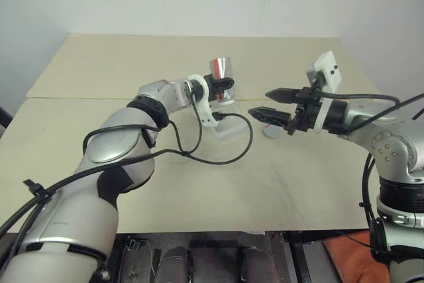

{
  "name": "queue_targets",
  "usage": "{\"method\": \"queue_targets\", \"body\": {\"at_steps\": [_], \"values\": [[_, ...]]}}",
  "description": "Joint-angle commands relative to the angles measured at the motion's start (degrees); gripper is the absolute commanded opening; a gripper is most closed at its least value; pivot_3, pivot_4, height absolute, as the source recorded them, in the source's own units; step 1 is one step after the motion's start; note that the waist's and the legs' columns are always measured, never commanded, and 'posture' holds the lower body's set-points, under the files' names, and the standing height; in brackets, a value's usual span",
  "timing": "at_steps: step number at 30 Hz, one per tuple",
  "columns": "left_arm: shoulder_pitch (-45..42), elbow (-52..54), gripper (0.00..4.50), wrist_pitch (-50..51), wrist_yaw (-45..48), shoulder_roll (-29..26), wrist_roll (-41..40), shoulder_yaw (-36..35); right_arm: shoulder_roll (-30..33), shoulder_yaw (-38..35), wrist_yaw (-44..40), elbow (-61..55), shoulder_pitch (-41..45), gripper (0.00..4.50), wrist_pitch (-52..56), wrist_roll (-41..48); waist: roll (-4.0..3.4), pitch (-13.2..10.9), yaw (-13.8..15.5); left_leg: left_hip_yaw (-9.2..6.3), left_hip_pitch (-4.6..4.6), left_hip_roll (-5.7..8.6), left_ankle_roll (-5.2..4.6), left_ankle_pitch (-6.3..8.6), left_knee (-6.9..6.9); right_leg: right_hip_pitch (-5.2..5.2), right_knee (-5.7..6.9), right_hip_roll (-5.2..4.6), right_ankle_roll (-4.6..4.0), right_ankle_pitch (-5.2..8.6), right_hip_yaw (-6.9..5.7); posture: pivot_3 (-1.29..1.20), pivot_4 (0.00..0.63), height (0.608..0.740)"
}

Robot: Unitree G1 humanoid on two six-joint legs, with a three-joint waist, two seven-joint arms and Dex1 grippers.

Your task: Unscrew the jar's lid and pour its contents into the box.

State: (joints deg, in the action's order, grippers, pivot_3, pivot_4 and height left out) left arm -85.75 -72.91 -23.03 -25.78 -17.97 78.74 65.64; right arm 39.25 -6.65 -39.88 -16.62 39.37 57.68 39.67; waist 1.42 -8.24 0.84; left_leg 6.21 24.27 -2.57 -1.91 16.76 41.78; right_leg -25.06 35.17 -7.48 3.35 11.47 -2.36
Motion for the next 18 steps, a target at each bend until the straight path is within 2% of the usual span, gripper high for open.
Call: {"method": "queue_targets", "body": {"at_steps": [1, 4, 7, 9, 14, 18], "values": [[-2.1, 0.6, 1.90, 1.5, -3.7, 0.4, 1.9, 1.6, -0.4, -2.2, 0.3, -2.0, -0.2, 4.48, -0.9, 1.6, 0.01, 0.0, 0.1, 0.00, 0.00, 0.00, 0.00, 0.00, 0.00, 0.00, 0.00, 0.00, 0.00, 0.00, -0.01, 0.00, 0.150, 0.740], [-0.3, -3.1, 1.90, 5.3, 0.3, 1.0, 3.7, 3.7, -0.8, -1.5, 0.7, -1.7, 0.3, 4.48, -1.4, 0.8, 0.01, 0.0, 0.1, 0.01, 0.03, 0.00, 0.00, 0.00, 0.00, -0.02, 0.00, 0.00, 0.00, 0.00, 0.00, 0.00, 0.150, 0.740], [-0.6, -0.2, 1.90, 2.1, -5.1, 0.4, 3.3, 3.4, -0.9, -2.2, 0.3, -1.6, 0.2, 4.48, -1.3, 1.6, 0.01, 0.0, 0.0, 0.01, 0.03, -0.01, 0.01, 0.00, 0.00, -0.05, 0.01, 0.00, 0.00, 0.00, 0.00, 0.00, 0.150, 0.740], [-0.8, -1.8, 1.90, 3.8, -2.9, 0.6, 1.9, 2.0, -0.8, -1.2, 0.3, -1.4, 0.3, 4.48, -1.9, 0.6, 0.01, 0.0, 0.1, 0.01, 0.03, -0.01, 0.01, 0.00, 0.00, -0.05, 0.01, 0.00, 0.00, 0.00, 0.00, 0.00, 0.150, 0.740], [-1.7, -1.0, 1.90, 0.6, -2.9, -1.1, -3.2, -2.8, -0.9, -0.6, -0.6, 0.0, 1.4, 4.48, -2.4, 0.3, 0.01, 0.0, 0.0, 0.01, 0.04, -0.02, 0.01, 0.00, 0.02, -0.05, 0.01, 0.00, 0.00, 0.00, 0.00, 0.00, 0.150, 0.740], [-0.5, -0.3, 1.90, -5.1, 1.9, -5.0, -12.1, -11.0, -0.5, -0.1, -1.4, 1.0, 2.1, 4.48, -2.7, 0.0, 0.01, 0.0, -0.1, 0.01, 0.03, -0.03, 0.01, 0.00, 0.02, -0.06, 0.02, 0.00, 0.00, 0.00, 0.00, 0.00, 0.150, 0.740]]}}
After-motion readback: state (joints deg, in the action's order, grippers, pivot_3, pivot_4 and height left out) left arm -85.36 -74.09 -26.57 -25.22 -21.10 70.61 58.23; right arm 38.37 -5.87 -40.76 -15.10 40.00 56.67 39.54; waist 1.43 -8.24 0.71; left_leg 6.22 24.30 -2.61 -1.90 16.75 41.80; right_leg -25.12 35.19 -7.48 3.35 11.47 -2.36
